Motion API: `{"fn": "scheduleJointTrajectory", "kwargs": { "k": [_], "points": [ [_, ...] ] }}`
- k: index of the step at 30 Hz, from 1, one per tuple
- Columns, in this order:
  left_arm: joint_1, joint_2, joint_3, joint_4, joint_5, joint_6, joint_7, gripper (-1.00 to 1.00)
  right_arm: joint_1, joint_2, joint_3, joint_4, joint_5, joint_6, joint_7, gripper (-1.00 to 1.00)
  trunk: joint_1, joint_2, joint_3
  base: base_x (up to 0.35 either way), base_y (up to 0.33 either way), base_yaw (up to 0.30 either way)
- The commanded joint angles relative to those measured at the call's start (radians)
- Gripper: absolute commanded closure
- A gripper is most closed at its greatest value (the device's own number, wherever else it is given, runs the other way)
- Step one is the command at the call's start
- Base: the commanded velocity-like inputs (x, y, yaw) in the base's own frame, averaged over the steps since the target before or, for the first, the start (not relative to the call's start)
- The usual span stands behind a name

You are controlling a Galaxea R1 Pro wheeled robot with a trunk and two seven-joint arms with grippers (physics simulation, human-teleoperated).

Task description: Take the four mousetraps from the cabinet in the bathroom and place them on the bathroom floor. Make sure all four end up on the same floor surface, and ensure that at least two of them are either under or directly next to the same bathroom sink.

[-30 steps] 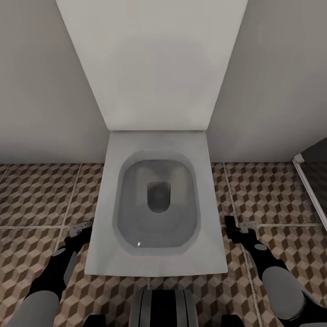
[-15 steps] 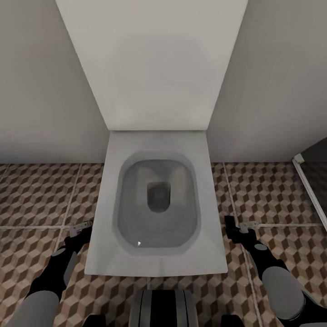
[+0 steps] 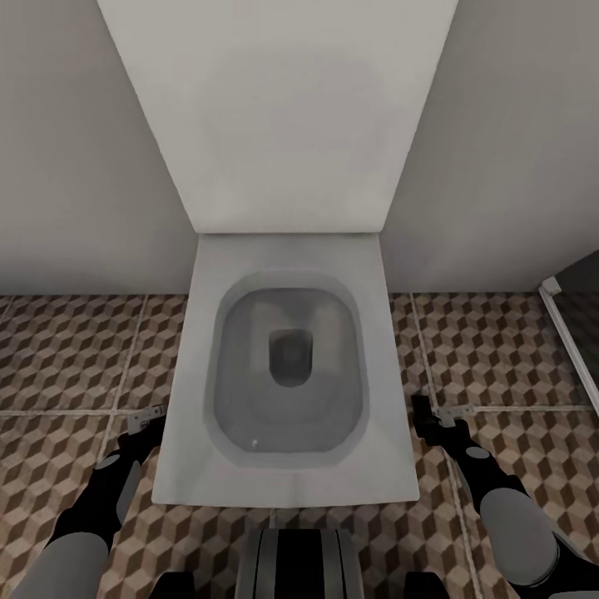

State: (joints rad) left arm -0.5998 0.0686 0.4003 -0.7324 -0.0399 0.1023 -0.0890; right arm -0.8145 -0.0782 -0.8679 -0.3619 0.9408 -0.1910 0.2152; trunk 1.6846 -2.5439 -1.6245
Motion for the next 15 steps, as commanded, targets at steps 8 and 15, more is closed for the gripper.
{"fn": "scheduleJointTrajectory", "kwargs": {
  "k": [8, 15],
  "points": [
    [0.0, -0.001, 0.0, 0.001, 0.0, 0.0, 0.0, 1.0, 0.0, 0.0, 0.0, 0.0, -0.004, 0.001, 0.004, 1.0, 0.0, 0.0, 0.0, 0.0, 0.0, 0.0],
    [0.0, -0.001, 0.0, 0.001, 0.0, 0.0, 0.0, 1.0, 0.0, 0.0, 0.0, 0.0, -0.004, 0.001, 0.004, 1.0, 0.0, 0.0, 0.0, 0.0, 0.0, 0.0]
  ]
}}
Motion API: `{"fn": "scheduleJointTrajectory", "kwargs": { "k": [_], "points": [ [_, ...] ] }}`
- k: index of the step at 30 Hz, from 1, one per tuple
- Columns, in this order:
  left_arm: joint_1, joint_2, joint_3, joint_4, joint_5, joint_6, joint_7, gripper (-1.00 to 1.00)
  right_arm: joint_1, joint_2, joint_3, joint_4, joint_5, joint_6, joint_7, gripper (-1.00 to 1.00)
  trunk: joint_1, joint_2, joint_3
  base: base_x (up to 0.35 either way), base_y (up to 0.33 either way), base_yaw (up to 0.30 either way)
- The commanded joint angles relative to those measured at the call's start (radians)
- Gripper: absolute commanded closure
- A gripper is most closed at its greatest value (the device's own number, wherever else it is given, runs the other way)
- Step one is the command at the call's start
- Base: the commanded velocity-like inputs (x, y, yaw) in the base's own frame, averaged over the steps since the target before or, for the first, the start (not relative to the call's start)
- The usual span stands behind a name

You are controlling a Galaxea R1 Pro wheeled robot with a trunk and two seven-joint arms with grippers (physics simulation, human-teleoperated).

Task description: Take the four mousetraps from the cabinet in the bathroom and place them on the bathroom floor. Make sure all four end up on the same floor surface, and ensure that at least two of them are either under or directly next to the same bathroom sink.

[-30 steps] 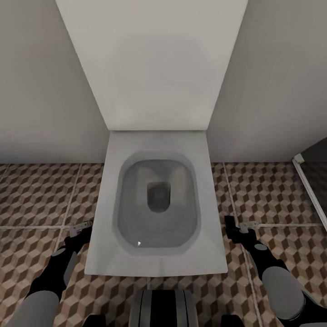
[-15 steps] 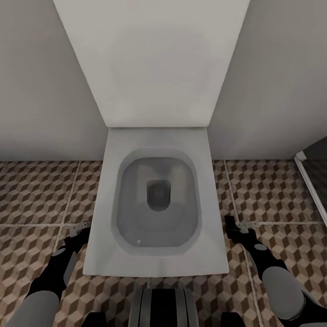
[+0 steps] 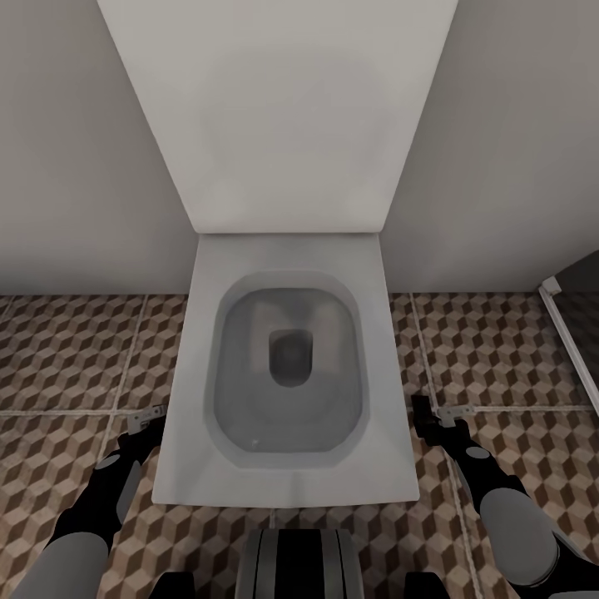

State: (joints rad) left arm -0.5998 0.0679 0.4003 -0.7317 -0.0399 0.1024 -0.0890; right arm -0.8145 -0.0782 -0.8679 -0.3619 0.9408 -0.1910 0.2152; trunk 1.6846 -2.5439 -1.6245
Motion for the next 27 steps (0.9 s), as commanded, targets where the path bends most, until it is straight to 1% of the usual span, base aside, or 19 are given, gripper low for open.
{"fn": "scheduleJointTrajectory", "kwargs": {
  "k": [1, 16, 18, 20, 22, 27],
  "points": [
    [0.0, 0.0, 0.0, 0.0, 0.0, -0.001, 0.0, 1.0, 0.0, 0.0, 0.0, 0.0, -0.004, 0.001, 0.004, 1.0, 0.0, 0.0, 0.0, 0.0, 0.0, 0.0],
    [0.0, 0.0, 0.0, 0.0, 0.0, -0.001, 0.0, 1.0, 0.0, -0.001, -0.004, -0.002, -0.007, -0.002, 0.01, 1.0, 0.0, 0.0, 0.0, 0.0, 0.0, 0.0],
    [0.0, 0.0, 0.0, 0.0, 0.0, -0.001, 0.0, 1.0, 0.0, -0.003, -0.005, -0.003, -0.024, -0.006, 0.014, 1.0, 0.0, 0.0, 0.0, 0.0, 0.0, 0.0],
    [0.0, 0.0, 0.0, 0.0, 0.0, -0.001, 0.0, 1.0, 0.0, -0.004, -0.004, -0.003, -0.055, -0.024, 0.018, 1.0, 0.0, 0.0, 0.0, 0.0, 0.0, 0.0],
    [0.0, 0.0, 0.0, 0.0, 0.0, -0.001, 0.0, 1.0, 0.0, -0.004, -0.001, -0.003, -0.071, -0.033, 0.02, 1.0, 0.0, 0.0, 0.0, 0.0, 0.0, 0.0],
    [0.0, 0.0, 0.0, 0.0, 0.0, -0.001, 0.0, 1.0, 0.0, -0.005, 0.004, -0.003, -0.084, -0.041, 0.02, 1.0, 0.0, 0.0, 0.0, 0.0, 0.0, 0.0]
  ]
}}
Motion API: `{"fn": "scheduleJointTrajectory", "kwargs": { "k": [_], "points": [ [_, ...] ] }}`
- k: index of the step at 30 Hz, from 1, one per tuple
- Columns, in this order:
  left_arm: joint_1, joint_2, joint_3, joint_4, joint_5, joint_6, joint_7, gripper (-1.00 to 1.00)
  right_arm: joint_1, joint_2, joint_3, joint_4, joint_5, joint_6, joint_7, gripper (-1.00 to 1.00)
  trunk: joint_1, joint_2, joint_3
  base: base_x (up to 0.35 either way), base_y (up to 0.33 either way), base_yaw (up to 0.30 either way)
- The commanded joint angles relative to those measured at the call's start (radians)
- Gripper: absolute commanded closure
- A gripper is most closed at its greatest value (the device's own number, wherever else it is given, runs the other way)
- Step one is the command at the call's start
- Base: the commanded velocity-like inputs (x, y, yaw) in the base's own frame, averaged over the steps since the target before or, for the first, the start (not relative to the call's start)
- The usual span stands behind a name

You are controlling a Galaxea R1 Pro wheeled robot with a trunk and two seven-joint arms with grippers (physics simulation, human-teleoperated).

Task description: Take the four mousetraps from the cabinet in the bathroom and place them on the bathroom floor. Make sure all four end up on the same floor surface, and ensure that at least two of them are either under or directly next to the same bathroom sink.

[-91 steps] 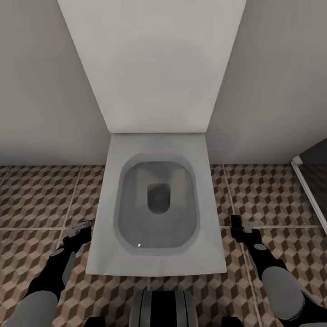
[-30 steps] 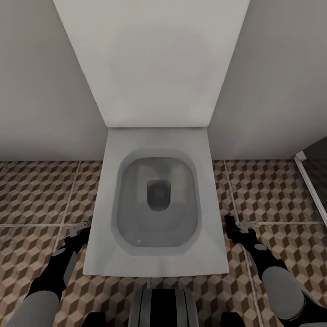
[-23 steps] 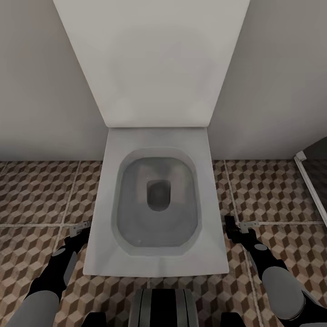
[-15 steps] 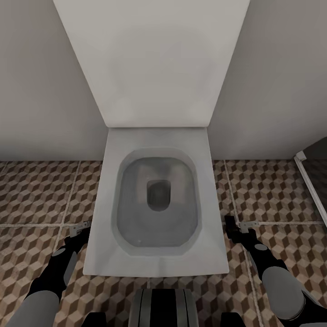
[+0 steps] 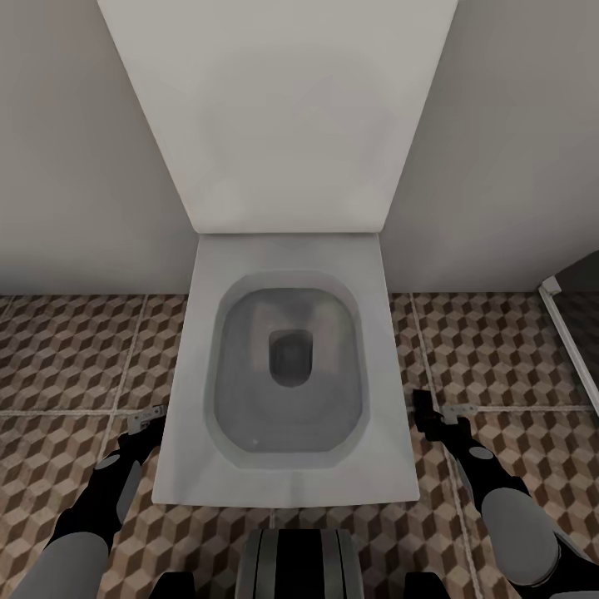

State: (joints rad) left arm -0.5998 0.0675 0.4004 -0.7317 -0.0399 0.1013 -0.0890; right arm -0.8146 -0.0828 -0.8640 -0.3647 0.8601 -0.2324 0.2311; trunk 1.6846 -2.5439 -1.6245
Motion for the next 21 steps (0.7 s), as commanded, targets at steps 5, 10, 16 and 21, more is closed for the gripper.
{"fn": "scheduleJointTrajectory", "kwargs": {
  "k": [5, 10, 16, 21],
  "points": [
    [0.0, 0.0, 0.0, 0.0, 0.0, 0.0, 0.0, 1.0, 0.0, 0.0, 0.001, 0.0, -0.007, 0.0, -0.003, 1.0, 0.0, 0.0, 0.0, 0.0, 0.0, 0.0],
    [0.0, -0.001, 0.0, 0.0, 0.0, 0.0, 0.0, 1.0, 0.001, 0.0, -0.002, 0.001, -0.008, -0.003, 0.005, 1.0, 0.0, 0.0, 0.0, 0.0, 0.0, 0.0],
    [0.0, -0.002, 0.0, 0.0, 0.0, 0.0, 0.0, 1.0, 0.003, 0.0, -0.004, 0.003, -0.009, -0.042, 0.02, 1.0, 0.0, 0.0, 0.0, 0.0, 0.0, 0.0],
    [0.0, -0.002, 0.0, 0.0, 0.0, 0.0, 0.0, 1.0, 0.003, 0.0, -0.007, 0.005, -0.01, -0.093, 0.066, 1.0, 0.0, 0.0, 0.0, 0.0, 0.0, 0.0]
  ]
}}
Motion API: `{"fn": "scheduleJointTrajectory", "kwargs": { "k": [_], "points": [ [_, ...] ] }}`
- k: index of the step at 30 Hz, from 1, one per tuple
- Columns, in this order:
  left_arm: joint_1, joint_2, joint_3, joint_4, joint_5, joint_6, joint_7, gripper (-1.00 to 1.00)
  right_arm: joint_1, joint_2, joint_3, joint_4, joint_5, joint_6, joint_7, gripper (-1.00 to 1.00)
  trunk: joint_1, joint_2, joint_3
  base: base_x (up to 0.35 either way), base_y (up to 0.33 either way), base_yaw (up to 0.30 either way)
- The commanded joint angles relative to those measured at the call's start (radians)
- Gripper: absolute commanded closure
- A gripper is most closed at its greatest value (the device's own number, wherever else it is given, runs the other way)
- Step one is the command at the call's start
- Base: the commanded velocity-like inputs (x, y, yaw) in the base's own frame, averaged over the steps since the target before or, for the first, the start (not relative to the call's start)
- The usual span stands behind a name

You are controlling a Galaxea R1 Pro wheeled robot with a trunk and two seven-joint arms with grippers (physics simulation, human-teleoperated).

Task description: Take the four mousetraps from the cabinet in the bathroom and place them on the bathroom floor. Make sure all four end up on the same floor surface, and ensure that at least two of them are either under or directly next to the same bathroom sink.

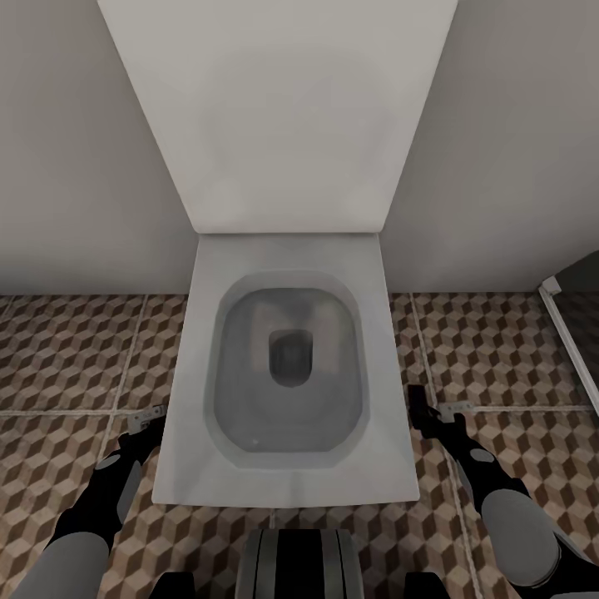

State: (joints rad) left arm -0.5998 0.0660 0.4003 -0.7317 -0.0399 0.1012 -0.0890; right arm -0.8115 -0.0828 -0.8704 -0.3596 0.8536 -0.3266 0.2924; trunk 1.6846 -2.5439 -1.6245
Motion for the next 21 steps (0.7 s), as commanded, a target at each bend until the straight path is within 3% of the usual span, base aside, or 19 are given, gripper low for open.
{"fn": "scheduleJointTrajectory", "kwargs": {
  "k": [1, 10, 15, 21],
  "points": [
    [0.0, 0.0, 0.0, 0.0, 0.0, 0.0, 0.0, 1.0, 0.0, 0.0, -0.001, 0.0, -0.004, -0.002, 0.008, 1.0, 0.0, 0.0, 0.0, 0.0, 0.0, 0.0],
    [0.0, 0.011, 0.0, -0.001, -0.001, -0.008, 0.001, 1.0, 0.0, 0.001, -0.001, 0.002, -0.004, -0.006, 0.007, 1.0, 0.0, 0.0, 0.0, 0.0, 0.0, 0.0],
    [0.0, 0.008, 0.002, -0.002, -0.002, -0.073, 0.003, 1.0, 0.0, 0.002, -0.001, 0.004, -0.004, -0.006, 0.007, 1.0, 0.0, 0.0, 0.0, 0.0, 0.0, 0.0],
    [0.0, 0.013, 0.004, -0.002, -0.002, -0.088, 0.004, 1.0, 0.0, 0.002, -0.001, 0.004, -0.004, -0.006, 0.007, 1.0, 0.0, 0.0, 0.0, 0.0, 0.0, 0.0]
  ]
}}
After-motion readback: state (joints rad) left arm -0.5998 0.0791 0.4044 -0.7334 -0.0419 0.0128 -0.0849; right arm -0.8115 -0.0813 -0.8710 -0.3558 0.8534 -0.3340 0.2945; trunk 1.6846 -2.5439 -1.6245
